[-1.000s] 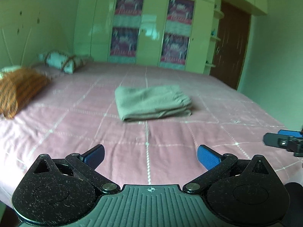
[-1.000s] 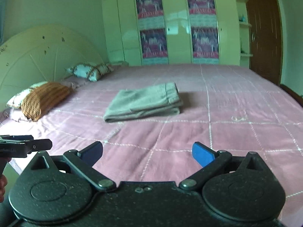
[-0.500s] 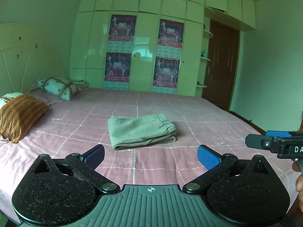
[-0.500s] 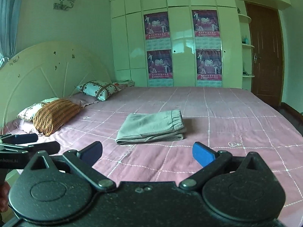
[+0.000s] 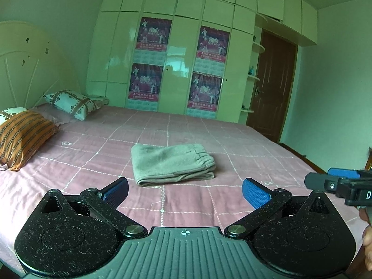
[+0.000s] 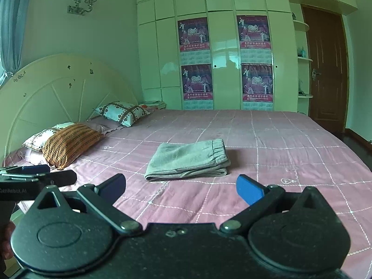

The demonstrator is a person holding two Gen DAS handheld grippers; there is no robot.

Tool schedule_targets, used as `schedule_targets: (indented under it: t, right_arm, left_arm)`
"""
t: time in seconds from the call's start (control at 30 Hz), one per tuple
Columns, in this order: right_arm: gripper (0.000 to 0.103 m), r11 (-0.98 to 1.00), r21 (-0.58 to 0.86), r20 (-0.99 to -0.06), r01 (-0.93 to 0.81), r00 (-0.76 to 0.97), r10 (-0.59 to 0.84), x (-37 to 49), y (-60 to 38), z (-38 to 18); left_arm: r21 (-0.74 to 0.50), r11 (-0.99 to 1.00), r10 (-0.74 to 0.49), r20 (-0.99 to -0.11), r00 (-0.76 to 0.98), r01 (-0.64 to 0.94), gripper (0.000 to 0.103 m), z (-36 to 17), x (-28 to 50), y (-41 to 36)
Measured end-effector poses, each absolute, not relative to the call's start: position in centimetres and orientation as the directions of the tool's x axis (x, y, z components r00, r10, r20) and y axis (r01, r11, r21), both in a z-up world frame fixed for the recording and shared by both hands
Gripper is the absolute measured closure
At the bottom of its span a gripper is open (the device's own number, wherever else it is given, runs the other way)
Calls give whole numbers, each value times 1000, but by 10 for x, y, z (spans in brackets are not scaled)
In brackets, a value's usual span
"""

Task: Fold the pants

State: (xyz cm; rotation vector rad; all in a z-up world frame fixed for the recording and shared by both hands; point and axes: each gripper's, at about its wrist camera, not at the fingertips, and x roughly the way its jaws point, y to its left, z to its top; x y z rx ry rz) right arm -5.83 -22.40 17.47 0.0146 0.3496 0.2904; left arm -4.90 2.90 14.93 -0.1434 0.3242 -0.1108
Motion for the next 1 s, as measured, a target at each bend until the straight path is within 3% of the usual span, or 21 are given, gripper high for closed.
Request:
schedule_targets:
  t: [1.0]
  right_arm:
    - [7, 965, 68, -297, -255, 918, 264, -69, -244, 195]
  left_arm:
    - [-142, 982, -161, -281, 946, 125, 0, 157, -53, 14]
